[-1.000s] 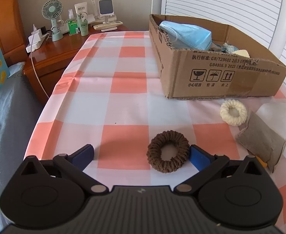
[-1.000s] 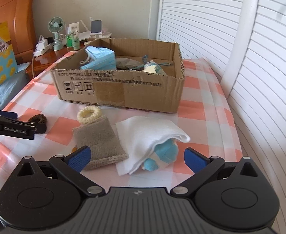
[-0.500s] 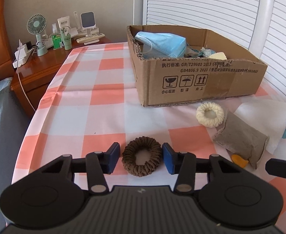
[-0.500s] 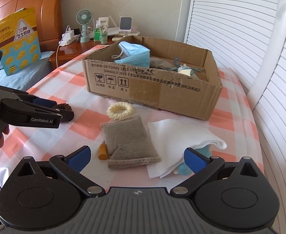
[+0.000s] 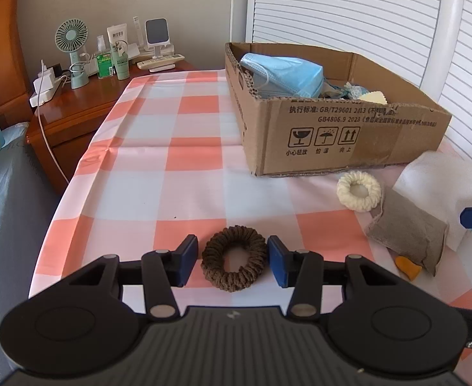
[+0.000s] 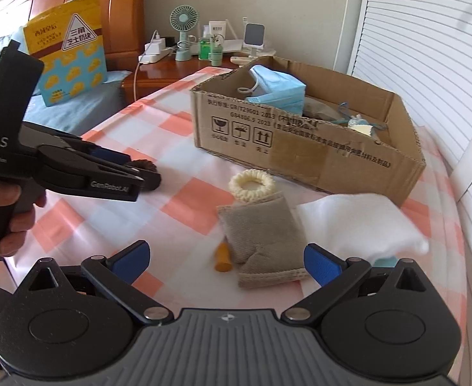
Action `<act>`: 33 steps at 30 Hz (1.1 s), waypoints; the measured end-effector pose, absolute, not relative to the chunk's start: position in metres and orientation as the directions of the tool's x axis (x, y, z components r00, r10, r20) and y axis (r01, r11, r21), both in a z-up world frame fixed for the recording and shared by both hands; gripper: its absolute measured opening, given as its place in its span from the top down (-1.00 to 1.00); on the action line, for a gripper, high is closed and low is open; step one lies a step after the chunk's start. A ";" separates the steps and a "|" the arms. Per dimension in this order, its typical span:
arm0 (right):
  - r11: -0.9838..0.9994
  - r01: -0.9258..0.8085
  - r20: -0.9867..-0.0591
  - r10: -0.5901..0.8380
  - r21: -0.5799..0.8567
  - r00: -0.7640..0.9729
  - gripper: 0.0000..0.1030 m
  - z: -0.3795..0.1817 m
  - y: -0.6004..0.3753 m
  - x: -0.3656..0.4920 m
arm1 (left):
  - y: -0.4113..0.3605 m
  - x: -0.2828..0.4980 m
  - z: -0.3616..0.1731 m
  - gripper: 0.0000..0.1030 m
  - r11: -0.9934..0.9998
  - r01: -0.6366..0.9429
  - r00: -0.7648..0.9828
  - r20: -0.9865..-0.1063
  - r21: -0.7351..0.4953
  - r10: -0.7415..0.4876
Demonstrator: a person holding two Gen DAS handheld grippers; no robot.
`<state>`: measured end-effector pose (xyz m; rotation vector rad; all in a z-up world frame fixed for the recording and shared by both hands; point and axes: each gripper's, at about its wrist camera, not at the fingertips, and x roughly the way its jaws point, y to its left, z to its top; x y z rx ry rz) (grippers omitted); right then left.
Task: Organize soft objects
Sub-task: 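Lower the right tool onto the grey fabric sack and close on it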
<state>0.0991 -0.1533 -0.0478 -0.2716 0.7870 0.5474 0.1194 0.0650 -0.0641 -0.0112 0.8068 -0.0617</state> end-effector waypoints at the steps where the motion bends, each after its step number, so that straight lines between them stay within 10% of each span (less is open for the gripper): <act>1: 0.827 -0.561 -0.732 0.366 -0.027 0.575 -1.00 -0.048 -0.154 0.098 | 0.065 0.119 -0.064 0.09 0.998 0.051 0.690 -0.721 -0.034 -0.060; 17: 0.799 -0.526 -0.699 0.198 -0.291 0.687 -0.91 -0.064 -0.156 0.127 | 0.067 0.119 -0.064 0.10 0.997 0.055 0.693 -0.718 -0.047 -0.072; 33: 0.782 -0.595 -0.711 0.310 -0.188 0.632 -0.67 -0.060 -0.153 0.136 | 0.069 0.119 -0.064 0.10 0.997 0.059 0.690 -0.719 -0.055 -0.080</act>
